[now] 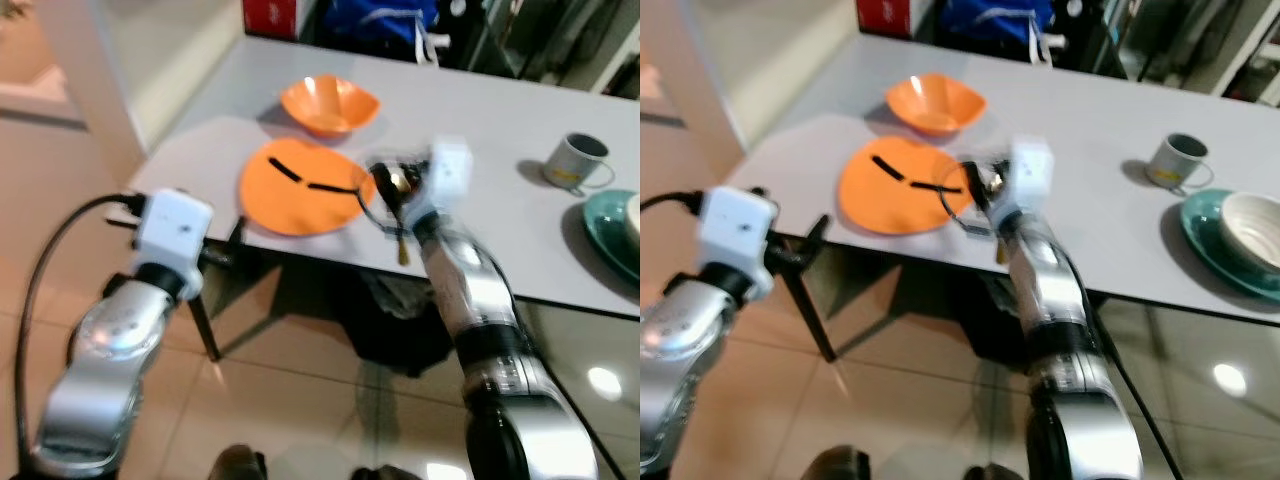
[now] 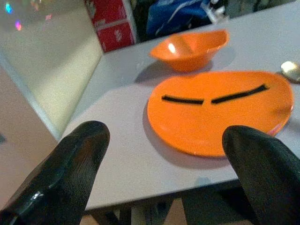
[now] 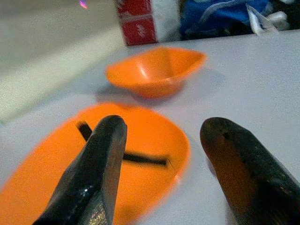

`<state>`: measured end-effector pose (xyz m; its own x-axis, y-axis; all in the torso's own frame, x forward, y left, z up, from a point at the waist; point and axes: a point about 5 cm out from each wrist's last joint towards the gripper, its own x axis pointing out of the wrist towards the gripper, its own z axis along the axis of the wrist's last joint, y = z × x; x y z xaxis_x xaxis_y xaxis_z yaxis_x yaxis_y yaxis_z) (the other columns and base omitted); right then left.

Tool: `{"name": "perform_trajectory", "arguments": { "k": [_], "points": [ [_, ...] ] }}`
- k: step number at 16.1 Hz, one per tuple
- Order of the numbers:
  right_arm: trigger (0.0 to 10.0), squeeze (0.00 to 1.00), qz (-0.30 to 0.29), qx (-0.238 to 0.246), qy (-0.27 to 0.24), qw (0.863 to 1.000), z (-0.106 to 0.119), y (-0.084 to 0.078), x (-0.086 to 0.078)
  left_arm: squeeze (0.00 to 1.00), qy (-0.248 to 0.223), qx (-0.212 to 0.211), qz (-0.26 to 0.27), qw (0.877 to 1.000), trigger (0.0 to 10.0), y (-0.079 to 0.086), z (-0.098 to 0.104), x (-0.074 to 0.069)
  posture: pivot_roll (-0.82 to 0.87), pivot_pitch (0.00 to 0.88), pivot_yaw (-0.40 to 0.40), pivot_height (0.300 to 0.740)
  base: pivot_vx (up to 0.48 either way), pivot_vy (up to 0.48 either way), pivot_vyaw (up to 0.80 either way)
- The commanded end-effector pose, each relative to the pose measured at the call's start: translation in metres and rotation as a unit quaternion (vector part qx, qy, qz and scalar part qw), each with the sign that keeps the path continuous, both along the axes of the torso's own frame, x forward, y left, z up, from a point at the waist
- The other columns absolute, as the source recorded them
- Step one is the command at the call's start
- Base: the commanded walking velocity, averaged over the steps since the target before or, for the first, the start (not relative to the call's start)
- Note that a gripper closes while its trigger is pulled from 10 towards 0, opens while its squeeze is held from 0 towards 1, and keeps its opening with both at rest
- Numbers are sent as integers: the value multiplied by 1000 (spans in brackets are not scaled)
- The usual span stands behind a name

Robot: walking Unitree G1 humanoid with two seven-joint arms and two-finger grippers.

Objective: Setting the table

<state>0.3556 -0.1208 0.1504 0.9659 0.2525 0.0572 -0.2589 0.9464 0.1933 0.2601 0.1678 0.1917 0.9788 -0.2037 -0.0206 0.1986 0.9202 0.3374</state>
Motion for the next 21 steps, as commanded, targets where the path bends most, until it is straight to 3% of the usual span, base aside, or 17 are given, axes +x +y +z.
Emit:
{"name": "perform_trajectory", "arguments": {
  "k": [1,3,4,5,9,15,21],
  "points": [
    [10000,0,17,-30,-18,999,3,6,-14,0,-11,8,9,1000,10000,-1,0,6,68,50,-28,740,0,480,-719],
    [10000,0,-7,-69,-18,997,-8,-8,-38,0,-24,-17,23,999,10000,-3,3,14,57,44,-25,740,0,223,0],
    [10000,0,-21,-79,-19,997,-7,-12,-41,0,-23,-28,21,999,10000,-4,4,14,50,43,-24,740,0,0,0],
    [10000,0,-56,-53,5,997,-10,-21,-46,0,-31,-26,14,999,10000,-8,6,14,41,40,-24,740,0,0,0],
    [10000,0,-81,-51,35,995,-14,-33,-56,0,-35,-30,13,999,10000,-12,3,12,47,38,-33,740,180,0,0],
    [10000,0,-48,-83,53,994,-15,-30,-52,0,-29,-35,23,999,10000,-12,-2,7,63,44,-48,740,410,0,-599],
    [10000,0,-65,-81,59,993,-12,-37,-52,0,-26,-31,18,999,10000,-13,-5,5,57,48,-47,740,408,0,0]
  ]
}}
